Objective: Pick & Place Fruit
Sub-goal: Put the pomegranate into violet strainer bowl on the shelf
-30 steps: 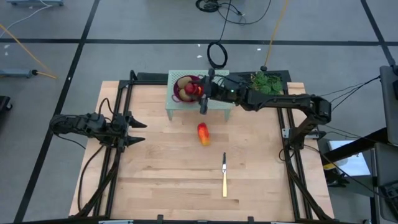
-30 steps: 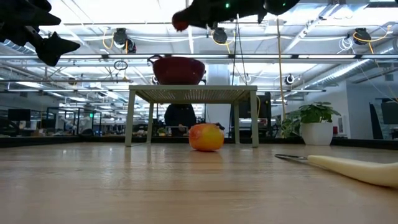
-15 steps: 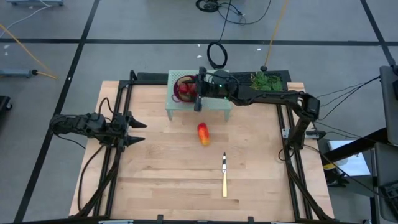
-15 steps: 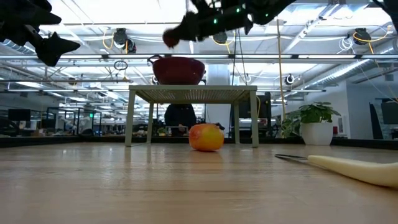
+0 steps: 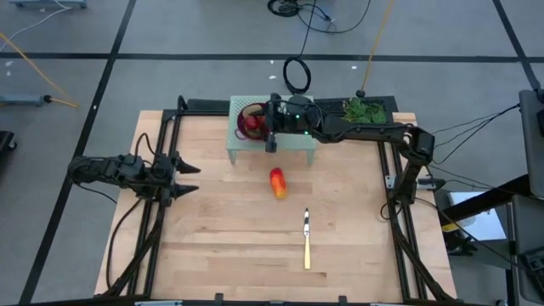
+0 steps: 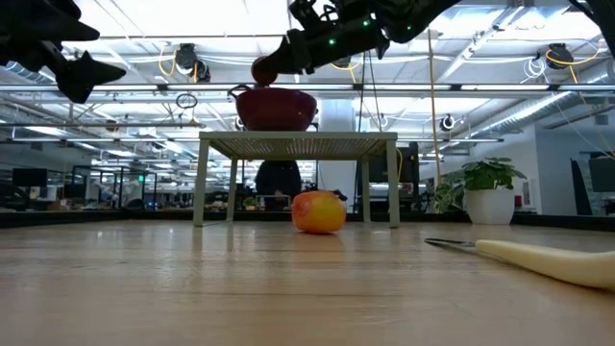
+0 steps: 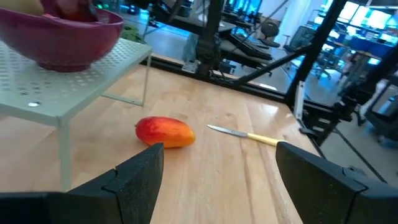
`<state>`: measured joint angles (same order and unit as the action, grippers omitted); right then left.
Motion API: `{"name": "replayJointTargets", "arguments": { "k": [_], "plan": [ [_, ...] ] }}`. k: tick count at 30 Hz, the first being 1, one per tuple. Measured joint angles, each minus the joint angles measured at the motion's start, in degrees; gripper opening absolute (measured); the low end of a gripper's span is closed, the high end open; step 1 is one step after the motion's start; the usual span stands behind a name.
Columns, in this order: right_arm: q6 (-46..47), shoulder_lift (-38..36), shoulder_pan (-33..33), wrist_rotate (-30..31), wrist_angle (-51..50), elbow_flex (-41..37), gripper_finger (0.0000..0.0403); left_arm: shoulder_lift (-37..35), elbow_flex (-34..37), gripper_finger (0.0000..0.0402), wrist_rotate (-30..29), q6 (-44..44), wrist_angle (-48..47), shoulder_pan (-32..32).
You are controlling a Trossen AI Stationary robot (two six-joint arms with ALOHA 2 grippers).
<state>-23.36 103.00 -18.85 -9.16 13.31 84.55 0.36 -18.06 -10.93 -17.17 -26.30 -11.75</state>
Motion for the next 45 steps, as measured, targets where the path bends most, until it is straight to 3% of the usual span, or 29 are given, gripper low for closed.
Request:
{"name": "replayJointTargets", "arguments": {
  "k": [13, 45],
  "plan": [
    [2.5, 2.0, -2.0, -3.0, 2.5, -0.1, 0.0231, 0.0, 0.0, 0.031, -1.7, -0.2, -0.1, 0.0],
    [3.4, 2.3, -2.8, -3.5, 1.8, -0.1, 0.0231, 0.0, 0.0, 0.031, -1.7, -1.1, 0.0, 0.0]
  ]
}}
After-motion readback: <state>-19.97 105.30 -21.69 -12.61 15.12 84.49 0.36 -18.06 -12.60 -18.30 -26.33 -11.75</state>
